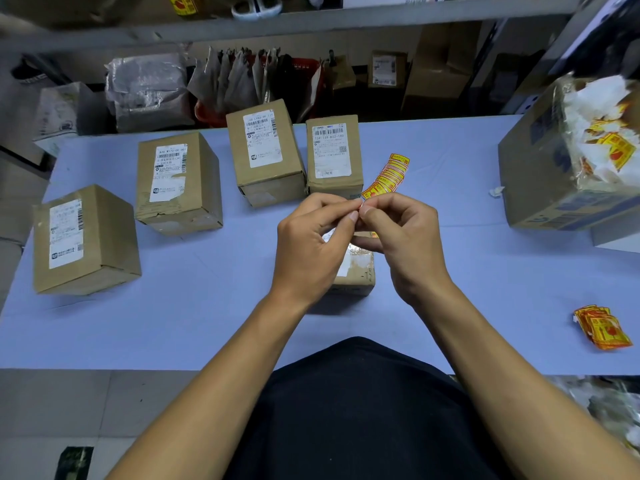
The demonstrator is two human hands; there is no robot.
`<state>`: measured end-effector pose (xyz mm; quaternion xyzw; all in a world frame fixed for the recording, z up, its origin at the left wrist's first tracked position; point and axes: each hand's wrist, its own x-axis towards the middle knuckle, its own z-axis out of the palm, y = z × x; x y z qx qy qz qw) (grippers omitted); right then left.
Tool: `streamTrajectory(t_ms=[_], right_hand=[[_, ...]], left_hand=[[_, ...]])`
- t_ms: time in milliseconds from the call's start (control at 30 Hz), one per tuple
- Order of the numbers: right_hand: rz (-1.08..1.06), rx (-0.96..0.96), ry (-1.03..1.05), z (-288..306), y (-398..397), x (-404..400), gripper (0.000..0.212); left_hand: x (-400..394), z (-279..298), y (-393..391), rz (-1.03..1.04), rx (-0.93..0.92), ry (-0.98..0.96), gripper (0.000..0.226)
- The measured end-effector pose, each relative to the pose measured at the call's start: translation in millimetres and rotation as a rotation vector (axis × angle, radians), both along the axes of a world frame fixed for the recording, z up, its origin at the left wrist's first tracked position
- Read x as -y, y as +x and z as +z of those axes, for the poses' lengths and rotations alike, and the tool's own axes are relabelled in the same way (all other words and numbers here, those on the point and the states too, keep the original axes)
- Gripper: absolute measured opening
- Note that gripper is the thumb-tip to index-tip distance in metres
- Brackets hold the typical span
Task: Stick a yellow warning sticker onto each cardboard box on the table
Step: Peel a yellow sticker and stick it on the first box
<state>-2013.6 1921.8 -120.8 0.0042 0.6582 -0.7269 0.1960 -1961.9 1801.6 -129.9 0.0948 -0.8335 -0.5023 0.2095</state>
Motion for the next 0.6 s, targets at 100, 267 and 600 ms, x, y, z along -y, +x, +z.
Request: streamTrajectory(t_ms=[100, 267, 600], right_hand=[[-0.002, -0.009, 0.021, 1.3, 0.3, 1.6, 0.016], [-0.002, -0.03, 0.056, 1.9, 1.1, 3.5, 0.013], [0.009, -0.022, 0.044, 2.3, 1.9, 3.3, 0.011]], left_hand=[[1.6, -2.1, 0.1, -0.009, -0.02, -0.034, 0.021], [3.3, -2.5, 0.7, -0.012, -0.044, -0.071, 0.02], [6.0, -2.1, -1.3, -0.039, -0.048, -0.092, 0.02]])
